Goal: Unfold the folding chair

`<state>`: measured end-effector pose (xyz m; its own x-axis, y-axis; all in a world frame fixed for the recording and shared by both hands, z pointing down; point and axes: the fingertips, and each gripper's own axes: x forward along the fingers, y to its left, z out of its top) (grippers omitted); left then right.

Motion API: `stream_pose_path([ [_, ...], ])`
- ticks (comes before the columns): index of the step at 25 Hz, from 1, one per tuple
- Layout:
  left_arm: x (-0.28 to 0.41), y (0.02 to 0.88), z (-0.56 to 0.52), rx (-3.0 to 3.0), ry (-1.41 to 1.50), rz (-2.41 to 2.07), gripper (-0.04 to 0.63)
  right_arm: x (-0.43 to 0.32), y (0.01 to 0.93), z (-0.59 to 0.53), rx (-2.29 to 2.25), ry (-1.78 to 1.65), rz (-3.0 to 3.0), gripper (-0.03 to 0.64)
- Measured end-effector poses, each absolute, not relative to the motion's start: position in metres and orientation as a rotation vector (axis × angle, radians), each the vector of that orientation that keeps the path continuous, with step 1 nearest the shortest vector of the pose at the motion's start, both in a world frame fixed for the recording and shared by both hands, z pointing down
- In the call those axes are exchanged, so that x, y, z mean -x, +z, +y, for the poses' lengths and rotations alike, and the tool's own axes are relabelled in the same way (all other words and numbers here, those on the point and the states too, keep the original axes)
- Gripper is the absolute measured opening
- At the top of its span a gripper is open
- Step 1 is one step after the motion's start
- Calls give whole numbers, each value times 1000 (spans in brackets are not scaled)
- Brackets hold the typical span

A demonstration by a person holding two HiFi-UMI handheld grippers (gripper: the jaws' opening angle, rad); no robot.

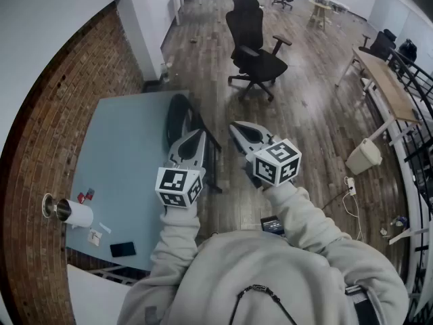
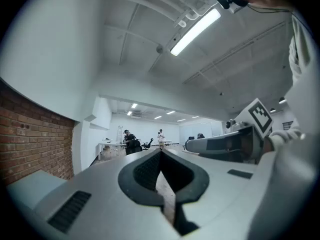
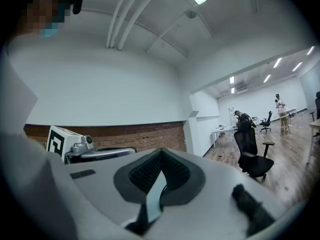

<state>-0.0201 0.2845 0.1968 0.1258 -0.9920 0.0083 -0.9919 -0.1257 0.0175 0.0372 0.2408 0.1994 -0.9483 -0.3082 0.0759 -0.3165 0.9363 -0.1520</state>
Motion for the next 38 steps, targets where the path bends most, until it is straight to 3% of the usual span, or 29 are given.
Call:
stream_pose_path([
  [11,-3,211,280,-2322,45,-2106,3,-74,213,223,-478,327,-3082,6],
  [19,34,218,239,-2314,58,-2128,3,-42,227,177,-461,354,-3096,8],
  [38,272,220,40,-2353,26,-2097,3,180,213,-27,-638,211,-3070,6],
])
